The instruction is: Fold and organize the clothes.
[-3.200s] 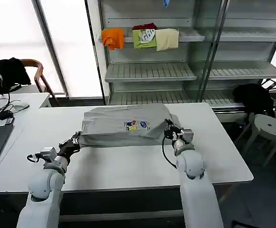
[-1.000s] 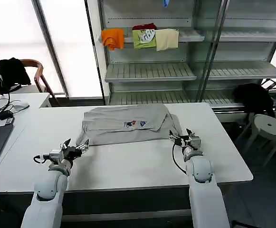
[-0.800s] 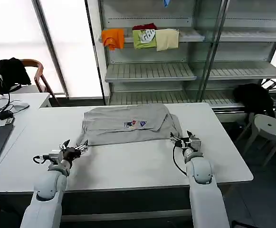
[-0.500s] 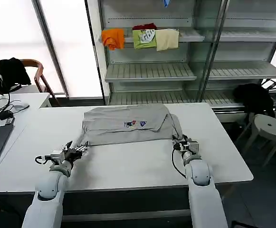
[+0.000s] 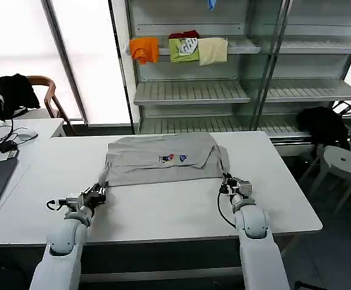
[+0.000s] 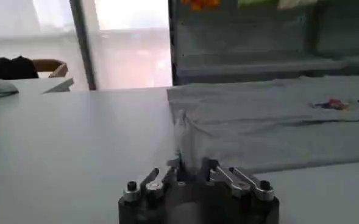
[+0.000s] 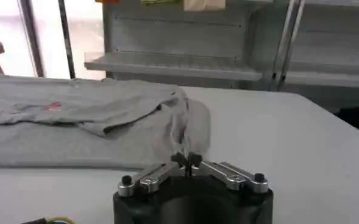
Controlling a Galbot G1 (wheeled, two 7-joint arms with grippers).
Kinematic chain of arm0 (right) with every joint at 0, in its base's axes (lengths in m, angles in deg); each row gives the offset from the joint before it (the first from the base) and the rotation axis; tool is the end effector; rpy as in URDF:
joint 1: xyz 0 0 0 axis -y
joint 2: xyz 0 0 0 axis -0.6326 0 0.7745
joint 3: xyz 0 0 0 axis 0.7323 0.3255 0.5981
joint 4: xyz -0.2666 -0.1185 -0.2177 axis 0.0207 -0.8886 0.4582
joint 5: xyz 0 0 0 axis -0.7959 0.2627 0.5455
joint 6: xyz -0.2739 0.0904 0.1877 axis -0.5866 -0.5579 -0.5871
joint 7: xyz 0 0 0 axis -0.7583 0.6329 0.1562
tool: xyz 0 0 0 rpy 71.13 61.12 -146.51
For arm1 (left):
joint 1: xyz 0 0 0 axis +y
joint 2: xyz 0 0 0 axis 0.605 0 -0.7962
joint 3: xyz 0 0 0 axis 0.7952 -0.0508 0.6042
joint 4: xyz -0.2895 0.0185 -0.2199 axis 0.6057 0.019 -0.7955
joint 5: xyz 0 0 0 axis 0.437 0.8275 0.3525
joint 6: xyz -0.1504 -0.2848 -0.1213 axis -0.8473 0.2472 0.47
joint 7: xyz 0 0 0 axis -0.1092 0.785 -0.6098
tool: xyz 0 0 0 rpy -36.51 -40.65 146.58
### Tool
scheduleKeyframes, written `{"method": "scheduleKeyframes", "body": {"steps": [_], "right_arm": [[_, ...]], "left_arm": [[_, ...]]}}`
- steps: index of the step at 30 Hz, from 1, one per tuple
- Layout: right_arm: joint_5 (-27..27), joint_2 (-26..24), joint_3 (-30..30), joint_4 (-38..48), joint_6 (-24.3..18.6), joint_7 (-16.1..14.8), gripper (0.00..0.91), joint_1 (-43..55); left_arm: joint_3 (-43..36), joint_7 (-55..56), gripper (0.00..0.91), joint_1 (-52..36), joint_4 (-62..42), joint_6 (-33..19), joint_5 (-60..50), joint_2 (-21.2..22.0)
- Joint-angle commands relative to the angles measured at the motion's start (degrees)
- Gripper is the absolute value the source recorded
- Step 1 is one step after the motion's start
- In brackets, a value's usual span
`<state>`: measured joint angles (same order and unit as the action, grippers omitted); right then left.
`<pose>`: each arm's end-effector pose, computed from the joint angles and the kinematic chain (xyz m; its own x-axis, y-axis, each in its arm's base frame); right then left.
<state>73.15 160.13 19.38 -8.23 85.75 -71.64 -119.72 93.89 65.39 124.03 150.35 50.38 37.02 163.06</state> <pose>0.4011 -0.0093 -0.3116 -0.9391 -0.0804 0.3341 -0.1016 0.9937 -0.0464 0.3610 0.1150 -0.3171 -0.9272 -0.0116 0.3743 0.0060 0.9989 0.0459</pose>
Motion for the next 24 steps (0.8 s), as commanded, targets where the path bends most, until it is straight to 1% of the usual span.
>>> {"method": "scheduleKeyframes", "body": {"steps": [1,7,10,13,17,22,24], "right_arm": [[1.76,-0.03,-0.02,-2.17,-0.08,-0.01,0.000,-1.17],[3.52,-0.55,-0.05,-5.87,0.66,0.38,0.000,-3.28],[5.82,-1.19,-0.10,-9.49,2.33,0.99,0.000,-5.52],[6.39,-1.64,-0.13,-13.50,3.80,1.68,0.000,-8.15],[7.38,-2.40,0.01,-19.31,6.11,2.57,0.000,-12.39],[7.16,-3.89,1.06,-27.00,6.26,3.50,0.000,-18.00],[7.02,-4.29,1.53,-28.82,6.29,3.71,0.000,-19.48]], "left_arm": [[-0.44,0.23,0.000,0.38,0.00,-1.24,-0.47,0.02],[-0.43,0.15,0.000,1.29,1.21,-2.16,-0.35,-0.32],[-0.10,0.50,0.000,2.90,4.44,-2.21,-0.27,-0.49],[0.75,0.94,0.000,5.34,8.53,-1.77,1.04,-0.83],[1.98,1.02,0.000,9.90,15.65,-0.41,3.83,-2.59],[4.88,-0.49,0.000,17.82,22.72,3.01,8.74,-5.29],[6.04,-0.86,0.000,20.52,24.94,3.52,10.15,-6.32]]}}
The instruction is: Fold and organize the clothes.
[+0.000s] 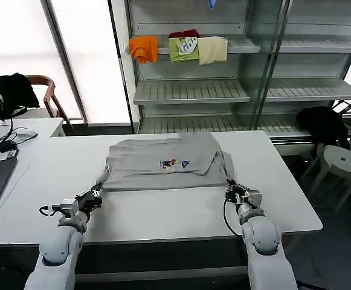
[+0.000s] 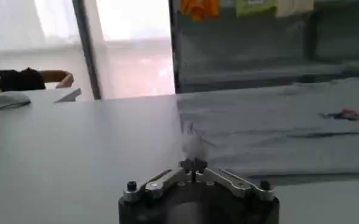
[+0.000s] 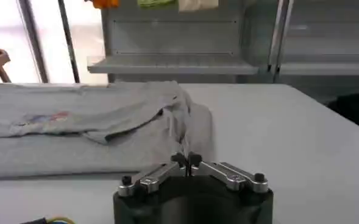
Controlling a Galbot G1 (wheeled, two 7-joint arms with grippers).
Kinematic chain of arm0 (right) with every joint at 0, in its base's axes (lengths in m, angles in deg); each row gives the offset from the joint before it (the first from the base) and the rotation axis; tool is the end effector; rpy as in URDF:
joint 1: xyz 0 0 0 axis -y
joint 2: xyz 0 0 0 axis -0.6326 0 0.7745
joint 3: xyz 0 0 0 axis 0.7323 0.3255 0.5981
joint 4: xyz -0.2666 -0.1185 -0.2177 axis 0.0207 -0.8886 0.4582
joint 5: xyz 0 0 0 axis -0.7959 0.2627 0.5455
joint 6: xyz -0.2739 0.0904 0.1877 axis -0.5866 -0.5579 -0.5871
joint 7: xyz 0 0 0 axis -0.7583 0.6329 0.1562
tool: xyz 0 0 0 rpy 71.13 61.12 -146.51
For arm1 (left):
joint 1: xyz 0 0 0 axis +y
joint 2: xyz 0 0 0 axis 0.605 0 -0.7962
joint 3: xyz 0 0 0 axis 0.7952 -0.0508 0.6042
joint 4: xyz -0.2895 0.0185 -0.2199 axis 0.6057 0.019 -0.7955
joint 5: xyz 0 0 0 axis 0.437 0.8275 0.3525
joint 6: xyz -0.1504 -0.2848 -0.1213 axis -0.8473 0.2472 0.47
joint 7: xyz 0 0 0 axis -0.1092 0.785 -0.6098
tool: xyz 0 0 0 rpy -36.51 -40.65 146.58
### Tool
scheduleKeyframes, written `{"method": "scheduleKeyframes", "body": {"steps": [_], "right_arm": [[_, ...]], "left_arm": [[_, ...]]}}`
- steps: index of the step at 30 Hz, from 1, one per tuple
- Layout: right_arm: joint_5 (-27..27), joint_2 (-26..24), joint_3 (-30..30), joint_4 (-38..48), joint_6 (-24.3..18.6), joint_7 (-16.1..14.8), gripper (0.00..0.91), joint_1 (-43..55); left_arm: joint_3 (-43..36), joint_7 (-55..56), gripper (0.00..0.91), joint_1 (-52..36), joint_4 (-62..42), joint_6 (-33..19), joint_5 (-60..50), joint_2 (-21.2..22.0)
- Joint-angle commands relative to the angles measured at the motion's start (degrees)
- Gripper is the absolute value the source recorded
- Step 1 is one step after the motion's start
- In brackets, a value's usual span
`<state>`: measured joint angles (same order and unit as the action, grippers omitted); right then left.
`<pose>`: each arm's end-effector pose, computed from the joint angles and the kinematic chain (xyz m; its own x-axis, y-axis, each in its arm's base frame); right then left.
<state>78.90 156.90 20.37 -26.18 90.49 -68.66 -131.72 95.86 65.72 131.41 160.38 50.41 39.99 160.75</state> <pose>0.3184 -0.0169 -0.2808 -0.9472 -0.0799 0.3105 -0.0919 0.9955 -0.0244 0.3140 0.1221 -0.2950 -0.9454 -0.0014 0.3260 0.0176 0.9983 0.0554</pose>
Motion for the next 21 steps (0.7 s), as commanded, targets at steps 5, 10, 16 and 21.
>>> {"method": "scheduleKeyframes", "body": {"steps": [5,10,16,21], "right_arm": [[-0.67,-1.66,3.14,-15.83,1.55,1.05,0.000,-13.45],[-4.54,-1.84,5.54,-18.85,1.48,0.94,0.000,-18.46],[-7.20,-2.32,6.82,-20.49,1.49,0.73,0.000,-20.85],[-8.58,-2.34,7.23,-20.16,1.47,0.29,0.000,-21.59]], "left_arm": [[6.79,-2.74,0.000,18.71,18.26,3.84,8.39,-5.49],[9.26,-2.90,0.000,22.82,18.30,3.27,9.62,-7.89],[11.04,-2.62,0.000,25.95,19.52,3.35,9.96,-9.45],[11.01,-1.48,0.000,26.48,19.70,3.91,8.69,-9.25]]}}
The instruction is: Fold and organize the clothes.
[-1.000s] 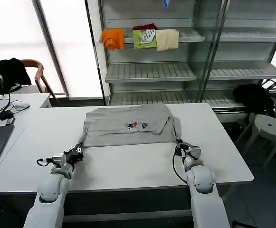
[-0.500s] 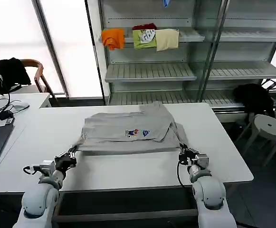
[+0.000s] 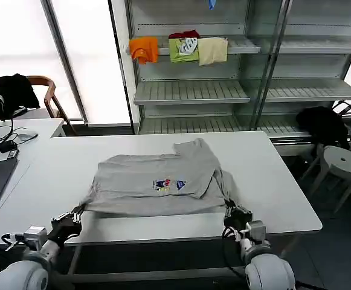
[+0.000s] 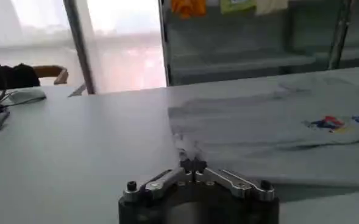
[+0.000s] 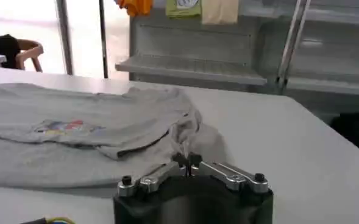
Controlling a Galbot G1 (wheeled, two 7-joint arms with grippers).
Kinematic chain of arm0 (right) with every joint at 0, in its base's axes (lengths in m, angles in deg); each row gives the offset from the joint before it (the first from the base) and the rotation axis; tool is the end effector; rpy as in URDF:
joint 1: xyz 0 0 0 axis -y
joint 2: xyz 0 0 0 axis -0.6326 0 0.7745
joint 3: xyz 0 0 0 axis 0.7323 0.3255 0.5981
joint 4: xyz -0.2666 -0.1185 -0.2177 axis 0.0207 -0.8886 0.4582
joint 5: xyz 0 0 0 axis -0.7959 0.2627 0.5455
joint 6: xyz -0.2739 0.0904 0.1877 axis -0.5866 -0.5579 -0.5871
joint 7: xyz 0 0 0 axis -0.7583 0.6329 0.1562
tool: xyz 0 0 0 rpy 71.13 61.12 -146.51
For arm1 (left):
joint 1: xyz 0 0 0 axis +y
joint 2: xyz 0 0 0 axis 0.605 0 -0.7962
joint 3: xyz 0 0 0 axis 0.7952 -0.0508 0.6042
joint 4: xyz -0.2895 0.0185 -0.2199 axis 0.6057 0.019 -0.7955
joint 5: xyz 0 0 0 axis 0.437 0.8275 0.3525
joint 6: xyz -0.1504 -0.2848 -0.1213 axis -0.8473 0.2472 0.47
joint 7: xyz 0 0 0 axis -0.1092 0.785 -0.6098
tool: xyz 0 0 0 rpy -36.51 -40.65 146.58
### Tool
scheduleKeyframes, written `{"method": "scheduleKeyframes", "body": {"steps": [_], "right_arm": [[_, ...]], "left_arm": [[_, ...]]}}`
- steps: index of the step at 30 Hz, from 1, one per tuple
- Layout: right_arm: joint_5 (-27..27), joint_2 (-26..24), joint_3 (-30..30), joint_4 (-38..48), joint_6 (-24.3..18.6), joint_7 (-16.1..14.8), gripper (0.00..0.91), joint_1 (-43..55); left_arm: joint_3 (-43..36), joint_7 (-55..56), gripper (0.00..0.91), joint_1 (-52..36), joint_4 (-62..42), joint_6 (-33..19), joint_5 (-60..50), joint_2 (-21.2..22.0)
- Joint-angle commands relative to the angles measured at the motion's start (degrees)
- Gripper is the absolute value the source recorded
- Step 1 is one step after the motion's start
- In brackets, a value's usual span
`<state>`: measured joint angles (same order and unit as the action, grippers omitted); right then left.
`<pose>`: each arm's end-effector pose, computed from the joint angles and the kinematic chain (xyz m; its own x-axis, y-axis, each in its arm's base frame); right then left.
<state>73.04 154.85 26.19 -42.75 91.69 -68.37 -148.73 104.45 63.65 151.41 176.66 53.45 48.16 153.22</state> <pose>0.2110 0.0121 -0.2650 -0.9270 -0.1388 0.3483 -0.1895 0.9750 -0.1157 0.2048 0.1567 -0.2593 -0.9138 0.0338 0.4048 0.0741 0.9937 0.0843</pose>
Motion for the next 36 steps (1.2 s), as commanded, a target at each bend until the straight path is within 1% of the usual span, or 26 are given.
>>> {"method": "scheduleKeyframes", "body": {"steps": [1,4,5,6,10,13,15,17,20,23,24,26,27,28,29,30,31,32,33,35,36], "right_arm": [[-3.09,-0.20,1.38,-3.31,0.24,-0.15,0.000,-4.60],[-3.47,-0.18,1.28,-2.84,0.22,-0.27,0.000,-4.65],[-3.96,-0.01,1.22,-2.59,0.22,-0.43,0.071,-4.65],[-4.16,0.04,1.21,-2.45,0.22,-0.47,0.907,-4.64],[-5.13,0.36,0.88,-2.27,0.18,-0.49,0.907,-4.63],[-4.99,1.05,0.16,-3.33,0.04,0.43,0.907,-4.32],[-4.95,1.42,-0.28,-4.26,-0.59,1.12,0.907,-3.98],[-4.97,1.58,-0.91,-5.53,-1.62,0.78,0.907,-3.43],[-4.94,1.42,-1.09,-6.55,-2.75,0.07,0.907,-1.80],[-4.41,1.50,-1.18,-6.17,-2.53,-0.40,0.907,1.83],[-3.77,1.48,-1.19,-5.73,-2.11,-0.51,0.907,3.45],[-0.74,1.62,-0.90,-2.63,0.32,-0.38,0.907,9.44],[1.48,1.82,-0.71,0.27,0.30,0.03,0.907,12.89],[1.92,1.95,-0.54,1.75,0.32,0.08,0.907,14.72],[3.00,2.11,-0.22,5.47,0.34,0.36,0.907,18.80],[4.80,2.57,0.37,9.81,0.40,1.06,0.907,24.52],[5.52,2.98,0.64,12.97,0.42,1.26,0.907,27.44],[5.80,3.53,0.79,16.83,0.40,1.31,0.907,30.99],[5.94,5.02,0.81,22.42,0.37,1.34,0.907,35.14],[6.26,6.92,0.20,29.72,0.32,0.79,0.907,39.41],[5.76,8.33,-0.31,35.75,0.26,0.45,0.907,42.97]], "left_arm": [[2.25,1.11,0.000,6.71,3.36,1.11,0.09,-1.75],[1.82,2.05,0.010,7.14,3.14,1.24,-0.97,-1.17],[1.71,2.06,0.060,7.35,3.16,1.23,-1.18,-1.04],[1.52,2.70,0.907,7.63,3.22,1.22,-1.28,-0.97],[1.18,5.14,0.907,7.99,3.78,1.73,-1.68,0.13],[1.41,6.22,0.907,8.30,5.10,0.95,-1.34,0.66],[1.62,6.78,0.907,8.04,5.93,0.65,-1.41,1.21],[1.91,7.29,0.907,7.00,7.13,0.49,-2.32,2.03],[1.54,7.53,0.907,4.37,7.43,0.46,-5.24,2.95],[0.91,7.43,0.907,0.56,6.50,0.21,-3.60,3.65],[0.50,7.29,0.907,-1.99,5.66,-0.28,-2.57,3.85],[-0.67,6.27,0.907,-6.81,3.71,-0.54,-1.07,4.09],[-1.69,5.39,0.907,-10.50,2.05,-0.28,-0.26,4.10],[-2.17,4.56,0.907,-12.17,0.63,-0.15,-0.28,4.15],[-2.96,3.53,0.907,-15.89,-1.27,0.06,-0.23,4.26],[-3.80,2.38,0.907,-19.35,-4.29,1.73,0.59,4.28],[-4.28,2.06,0.907,-20.73,-5.38,2.33,1.08,4.21],[-5.22,1.26,0.907,-23.12,-7.29,2.36,1.17,4.09],[-6.63,0.56,0.907,-26.00,-10.85,2.40,0.88,3.83],[-8.48,0.15,0.907,-30.77,-14.62,2.45,0.18,3.07],[-10.03,0.14,0.907,-33.34,-18.13,2.48,-0.64,2.73]]}}
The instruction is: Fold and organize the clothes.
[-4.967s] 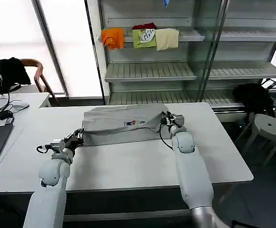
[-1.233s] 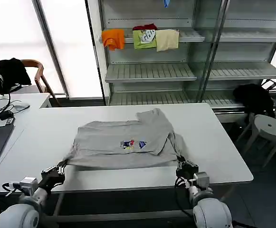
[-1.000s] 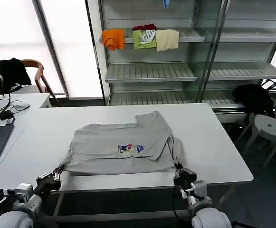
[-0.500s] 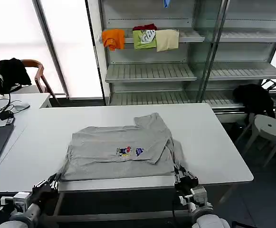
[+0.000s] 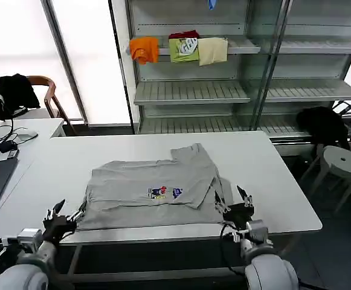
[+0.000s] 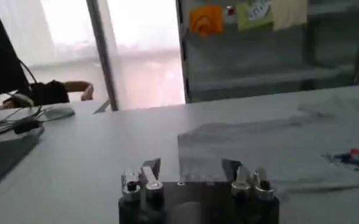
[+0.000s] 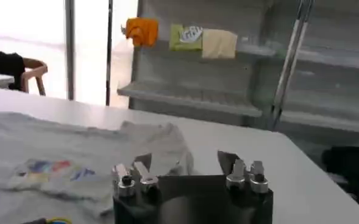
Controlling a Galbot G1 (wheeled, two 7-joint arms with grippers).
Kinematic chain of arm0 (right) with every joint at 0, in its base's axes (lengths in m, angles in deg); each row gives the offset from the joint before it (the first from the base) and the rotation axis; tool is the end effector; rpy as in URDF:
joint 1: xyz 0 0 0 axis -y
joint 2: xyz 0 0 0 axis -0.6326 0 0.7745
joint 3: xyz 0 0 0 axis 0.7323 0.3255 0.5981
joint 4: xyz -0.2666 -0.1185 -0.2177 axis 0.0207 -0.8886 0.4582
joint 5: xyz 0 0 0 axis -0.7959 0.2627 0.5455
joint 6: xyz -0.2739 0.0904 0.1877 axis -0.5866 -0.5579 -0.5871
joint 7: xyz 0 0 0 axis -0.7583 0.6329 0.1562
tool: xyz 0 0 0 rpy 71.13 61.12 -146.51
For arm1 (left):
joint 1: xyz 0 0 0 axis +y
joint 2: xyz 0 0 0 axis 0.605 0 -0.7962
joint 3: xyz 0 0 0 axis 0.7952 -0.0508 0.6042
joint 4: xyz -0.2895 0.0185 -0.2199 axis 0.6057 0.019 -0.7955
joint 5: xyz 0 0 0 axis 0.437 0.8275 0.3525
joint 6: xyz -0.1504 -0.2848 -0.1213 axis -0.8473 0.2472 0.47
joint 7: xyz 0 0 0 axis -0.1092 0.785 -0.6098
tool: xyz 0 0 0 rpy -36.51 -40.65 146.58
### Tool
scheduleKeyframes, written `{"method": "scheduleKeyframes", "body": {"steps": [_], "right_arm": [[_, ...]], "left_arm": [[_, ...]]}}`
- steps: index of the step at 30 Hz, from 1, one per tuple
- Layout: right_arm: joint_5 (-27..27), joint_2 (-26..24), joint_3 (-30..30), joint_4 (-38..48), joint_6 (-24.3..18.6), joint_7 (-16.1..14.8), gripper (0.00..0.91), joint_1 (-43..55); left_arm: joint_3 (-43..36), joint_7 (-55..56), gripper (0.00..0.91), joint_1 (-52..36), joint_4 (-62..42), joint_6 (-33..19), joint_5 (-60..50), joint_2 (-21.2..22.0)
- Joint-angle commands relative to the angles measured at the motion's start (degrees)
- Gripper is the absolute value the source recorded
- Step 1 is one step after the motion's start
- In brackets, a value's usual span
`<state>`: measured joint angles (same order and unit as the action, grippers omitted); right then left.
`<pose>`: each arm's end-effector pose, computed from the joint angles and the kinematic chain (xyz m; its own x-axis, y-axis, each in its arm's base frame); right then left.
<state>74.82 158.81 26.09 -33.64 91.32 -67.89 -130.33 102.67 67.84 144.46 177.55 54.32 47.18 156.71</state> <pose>0.3088 0.0249 -0.2322 -0.9739 -0.1398 0.1785 -0.1541 0.9856 -0.0690 0.2322 0.1364 -0.2405 -0.9545 -0.0149 0.2977 0.0047 0.9979 0.0650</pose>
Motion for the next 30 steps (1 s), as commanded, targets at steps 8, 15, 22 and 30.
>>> {"method": "scheduleKeyframes", "body": {"steps": [8,15,22,30], "right_arm": [[-1.10,7.19,-2.94,53.92,-5.87,-0.83,0.907,38.14],[-0.55,7.19,-2.96,62.82,-11.46,-0.54,0.907,41.86],[-0.67,7.19,-2.53,67.24,-14.14,-0.74,0.907,42.86],[-1.64,7.19,-1.52,68.79,-14.98,-1.70,0.877,42.51]], "left_arm": [[-11.61,-5.94,0.907,-34.15,-31.76,1.60,-1.86,-0.60],[-11.43,-7.28,0.907,-35.95,-35.67,1.55,-4.74,0.10],[-11.76,-7.47,0.907,-37.05,-39.58,1.54,-7.98,0.78],[-11.85,-7.77,0.907,-37.19,-42.24,1.48,-9.65,1.03]]}}
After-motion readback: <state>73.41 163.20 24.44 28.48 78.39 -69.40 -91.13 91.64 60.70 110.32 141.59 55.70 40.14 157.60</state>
